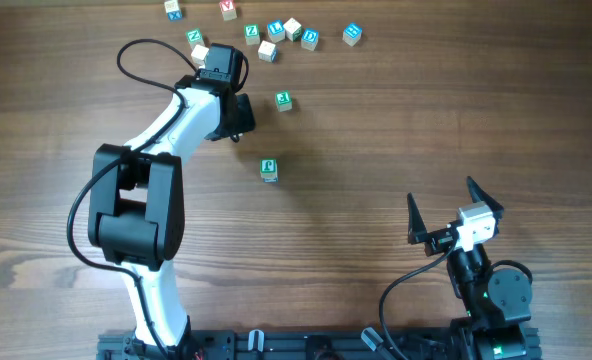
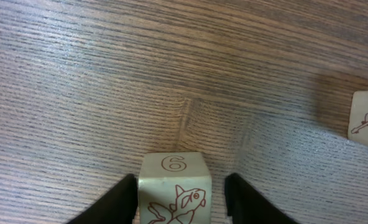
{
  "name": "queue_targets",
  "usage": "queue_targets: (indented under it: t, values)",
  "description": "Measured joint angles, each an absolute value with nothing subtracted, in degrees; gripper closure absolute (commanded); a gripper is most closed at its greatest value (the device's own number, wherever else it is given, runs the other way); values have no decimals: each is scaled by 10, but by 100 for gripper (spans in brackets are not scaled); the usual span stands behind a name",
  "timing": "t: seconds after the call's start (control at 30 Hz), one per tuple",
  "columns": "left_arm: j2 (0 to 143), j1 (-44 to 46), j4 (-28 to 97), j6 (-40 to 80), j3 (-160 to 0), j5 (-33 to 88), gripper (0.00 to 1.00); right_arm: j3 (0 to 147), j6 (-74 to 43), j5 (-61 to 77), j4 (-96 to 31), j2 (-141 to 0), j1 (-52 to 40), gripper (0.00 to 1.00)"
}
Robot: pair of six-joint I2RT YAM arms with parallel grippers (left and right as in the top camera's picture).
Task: Form a tower
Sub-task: 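Carry the fish block over the two-block stack and lower it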
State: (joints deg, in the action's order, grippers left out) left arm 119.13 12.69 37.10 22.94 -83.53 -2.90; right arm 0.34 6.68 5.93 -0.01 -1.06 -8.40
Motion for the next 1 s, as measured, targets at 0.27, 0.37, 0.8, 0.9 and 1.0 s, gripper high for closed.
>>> queue_targets:
  t: [0.27, 0.37, 0.8, 0.9, 1.0]
  values:
    - [1189, 127, 371, 217, -835, -29, 71, 4, 67, 59, 0, -10, -84, 0]
    - [1166, 127, 371, 214, -835, -29, 76, 4, 67, 59, 0, -11, -84, 0]
    - [990, 218, 533, 220, -836, -14, 72, 4, 67, 59, 0, -10, -84, 0]
    - [997, 256, 550, 222, -836, -14, 70, 3, 67, 59, 0, -10, -84, 0]
    - [1003, 280, 553, 222, -836, -14, 70, 3, 67, 59, 0, -10, -84, 0]
